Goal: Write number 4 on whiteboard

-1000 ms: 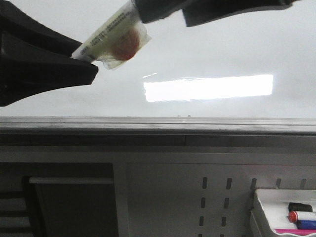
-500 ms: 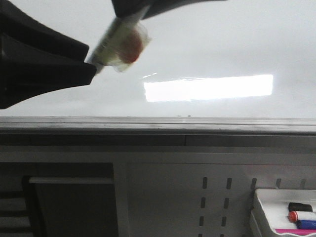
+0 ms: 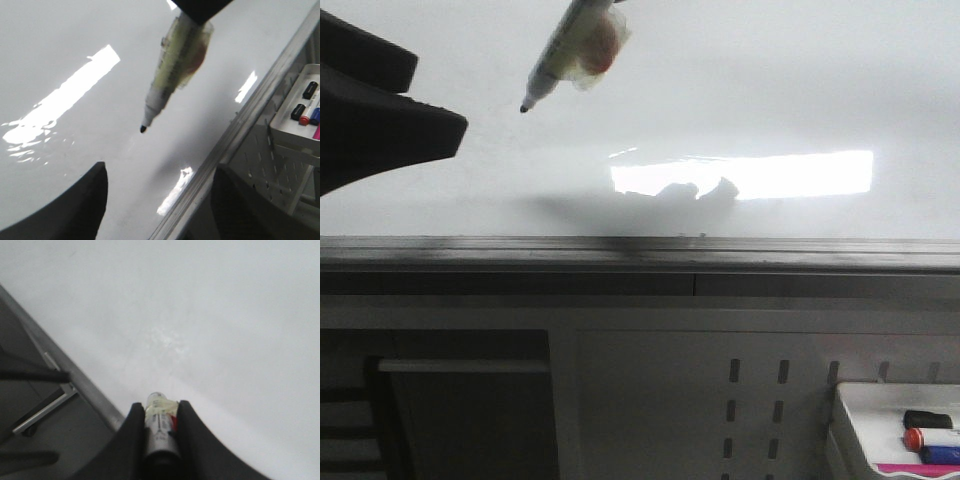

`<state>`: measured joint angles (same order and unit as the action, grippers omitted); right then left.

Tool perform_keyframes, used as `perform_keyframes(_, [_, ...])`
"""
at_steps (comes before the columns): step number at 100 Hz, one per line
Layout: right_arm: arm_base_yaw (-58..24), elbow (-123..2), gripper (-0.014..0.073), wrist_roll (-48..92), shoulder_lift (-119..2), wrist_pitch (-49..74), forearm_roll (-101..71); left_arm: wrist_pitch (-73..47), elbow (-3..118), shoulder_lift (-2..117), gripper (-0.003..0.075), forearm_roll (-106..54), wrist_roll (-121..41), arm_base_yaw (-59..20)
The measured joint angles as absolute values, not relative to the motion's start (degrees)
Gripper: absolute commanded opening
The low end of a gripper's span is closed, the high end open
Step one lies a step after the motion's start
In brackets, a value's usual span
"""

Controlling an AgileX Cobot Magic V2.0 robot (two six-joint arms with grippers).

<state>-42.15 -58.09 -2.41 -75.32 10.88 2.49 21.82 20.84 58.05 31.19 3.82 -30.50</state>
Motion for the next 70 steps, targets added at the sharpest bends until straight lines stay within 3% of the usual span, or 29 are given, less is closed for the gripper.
perform_keyframes(23, [-38.1,-66.8,-0.0066,-2.4,-83.5,10.9,3.5,20.1,20.8,56.9,0.0418,29.2,3.8,-30.5])
perform_keyframes(70, [-38.5,-61.9,-0.0066,-2.4,-83.4,12.4,2.9,19.7,20.8,56.9,0.0418,29.0,3.8,-30.5])
